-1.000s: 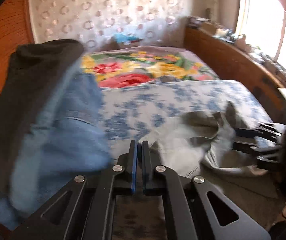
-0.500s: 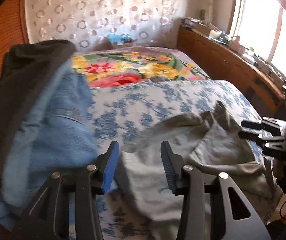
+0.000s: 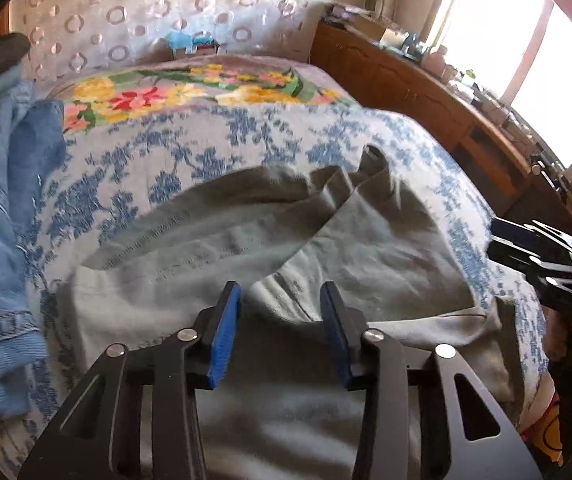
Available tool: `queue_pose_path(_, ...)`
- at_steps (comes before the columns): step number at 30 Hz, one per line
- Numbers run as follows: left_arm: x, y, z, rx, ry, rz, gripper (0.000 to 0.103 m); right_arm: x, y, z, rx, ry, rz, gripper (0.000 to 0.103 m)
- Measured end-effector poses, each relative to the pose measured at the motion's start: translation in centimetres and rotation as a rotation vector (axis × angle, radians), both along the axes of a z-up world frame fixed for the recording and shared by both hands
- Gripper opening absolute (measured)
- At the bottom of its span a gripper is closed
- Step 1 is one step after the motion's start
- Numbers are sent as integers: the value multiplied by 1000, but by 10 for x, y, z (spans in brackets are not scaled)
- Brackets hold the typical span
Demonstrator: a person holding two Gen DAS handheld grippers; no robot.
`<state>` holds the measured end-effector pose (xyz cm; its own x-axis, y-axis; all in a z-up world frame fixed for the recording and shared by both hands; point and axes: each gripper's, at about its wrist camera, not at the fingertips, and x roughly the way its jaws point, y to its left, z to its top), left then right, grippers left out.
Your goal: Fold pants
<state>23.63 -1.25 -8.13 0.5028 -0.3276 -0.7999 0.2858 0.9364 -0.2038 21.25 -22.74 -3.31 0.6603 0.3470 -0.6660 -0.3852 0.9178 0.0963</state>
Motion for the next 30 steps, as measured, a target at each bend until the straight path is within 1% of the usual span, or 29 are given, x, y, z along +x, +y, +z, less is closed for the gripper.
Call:
queue_pose_path(4, -2, -5, -4, 29, -14, -7, 31, -16, -15, -2, 46, 42, -7, 49)
queue_pose_path(6, -3, -5, -4, 40, -23, -8, 24, -25, -21, -3, 64, 58, -9, 49)
queue_pose_path(7, -4, -5, -4, 38, -27, -10, 22, -28, -23, -3, 71, 64, -8, 49)
queue_pose_path(8, -4, -4, -4, 32, -29, -12, 15, -32, -24, -3, 78, 69, -6, 49)
queue_pose_path(9, -5, -5, -4, 25, -30, -19, 10, -35, -25, -4, 86, 74, -5, 49)
queue_pose_path(11, -7, -5, -1, 21, -52, -22, 8, -42, -25, -5, 103, 81, 1, 49)
queue_pose_path(14, -13, -7, 15, 19, -106, -31, 7, -48, -24, -6, 118, 90, 18, 49)
queue_pose_path(17, -14, -7, 29, 16, -136, -36, 7, -53, -20, -12, 115, 104, 38, 49)
queue_pose_path(20, -12, -7, 41, 15, -161, -44, 7, -52, -21, -20, 137, 122, 24, 49)
queue_pose_path(21, -13, -7, 45, 15, -171, -48, 7, -52, -22, -21, 145, 119, 19, 47)
queue_pose_path(22, -13, -7, 49, 22, -186, -50, 7, -54, -22, -20, 152, 112, 18, 35)
queue_pose_path(23, -12, -7, 52, 25, -195, -52, 7, -55, -22, -19, 161, 104, 22, 19)
queue_pose_path(26, -12, -7, 61, 30, -220, -53, 7, -65, -19, -12, 180, 60, 31, 3)
queue_pose_path(30, -16, 0, 79, 35, -269, -43, 6, -80, -3, 8, 192, -15, 75, 2)
